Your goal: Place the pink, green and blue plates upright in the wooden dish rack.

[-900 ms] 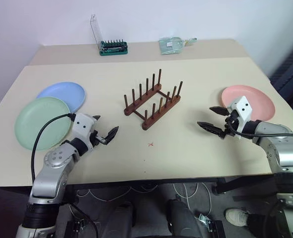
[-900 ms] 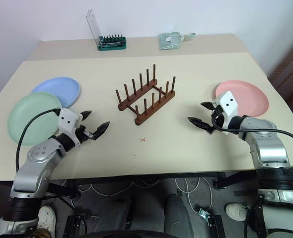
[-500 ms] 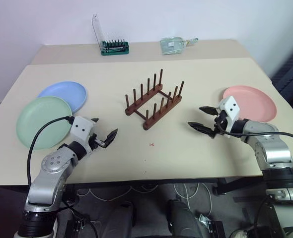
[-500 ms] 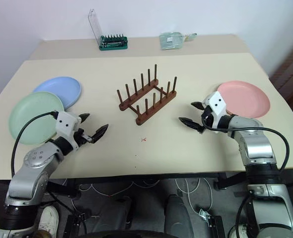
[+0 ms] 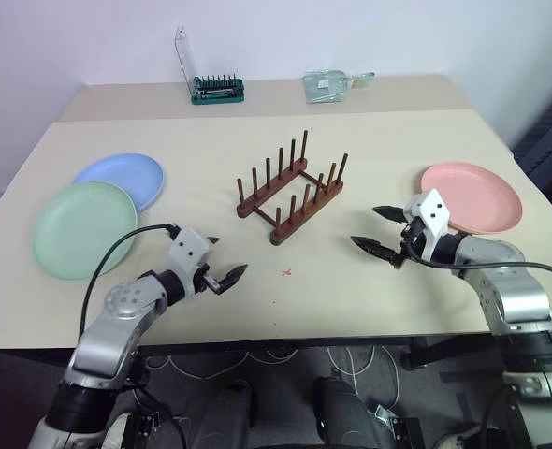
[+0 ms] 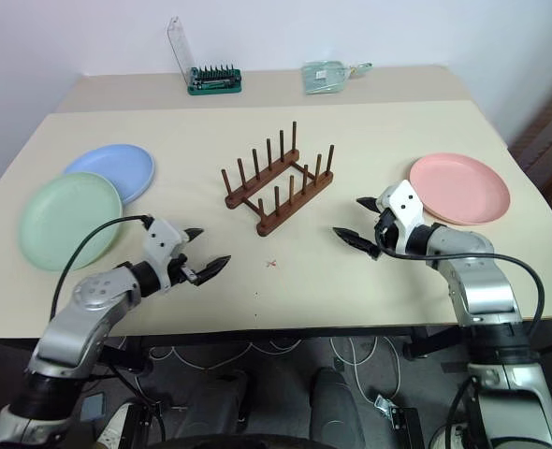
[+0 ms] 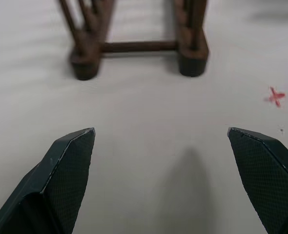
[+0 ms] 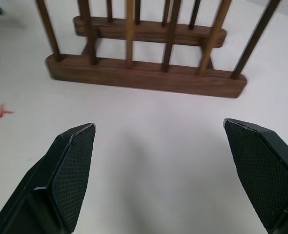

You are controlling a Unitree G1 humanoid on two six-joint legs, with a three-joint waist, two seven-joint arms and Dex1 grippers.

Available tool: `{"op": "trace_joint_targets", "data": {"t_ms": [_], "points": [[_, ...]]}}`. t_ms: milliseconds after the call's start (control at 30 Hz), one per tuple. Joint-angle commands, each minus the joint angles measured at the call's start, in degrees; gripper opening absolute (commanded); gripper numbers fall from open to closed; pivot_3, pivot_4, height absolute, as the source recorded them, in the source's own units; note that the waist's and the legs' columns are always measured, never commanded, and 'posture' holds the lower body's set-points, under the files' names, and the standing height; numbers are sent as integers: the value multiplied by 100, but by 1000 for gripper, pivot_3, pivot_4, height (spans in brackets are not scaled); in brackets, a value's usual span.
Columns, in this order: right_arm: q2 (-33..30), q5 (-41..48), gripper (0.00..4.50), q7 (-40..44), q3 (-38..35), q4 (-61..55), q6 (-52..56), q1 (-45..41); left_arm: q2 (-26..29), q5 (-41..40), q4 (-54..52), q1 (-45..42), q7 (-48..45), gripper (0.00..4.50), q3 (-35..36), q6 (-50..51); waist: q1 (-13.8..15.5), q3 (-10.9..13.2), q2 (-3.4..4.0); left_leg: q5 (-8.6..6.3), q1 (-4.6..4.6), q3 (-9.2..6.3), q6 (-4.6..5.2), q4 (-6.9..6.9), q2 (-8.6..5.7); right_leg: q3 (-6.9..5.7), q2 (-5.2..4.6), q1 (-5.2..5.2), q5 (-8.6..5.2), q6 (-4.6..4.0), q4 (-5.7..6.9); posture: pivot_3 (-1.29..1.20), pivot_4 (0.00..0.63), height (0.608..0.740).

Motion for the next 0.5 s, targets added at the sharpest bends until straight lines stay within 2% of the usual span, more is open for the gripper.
{"op": "trace_joint_targets", "data": {"t_ms": [33,200,433,500], "points": [[58,127,4294,-199,-191,-513,81,167,-226,251,415,-341,8,4499,-276,-319,1,-1,1,0,1,0,0,0,0,0,0,0,0,0,0,0,150,740],[58,166,4294,-394,-242,-694,194,181,-846,575,1452,-987,4,4499,-772,-621,0,-2,1,0,1,0,0,2,-1,0,0,0,0,1,1,0,150,740],[54,210,4294,-588,-298,-957,261,406,-1635,965,2595,-1545,586,4499,-860,-748,20,-9,3,0,2,-1,0,4,-3,0,-1,7,1,2,0,0,150,740],[27,218,4500,-595,-325,-935,256,422,-1717,1038,2613,-1519,617,3932,-895,-853,12,-10,4,0,3,-3,1,12,-5,-1,-2,13,1,4,-1,0,150,740]]}}
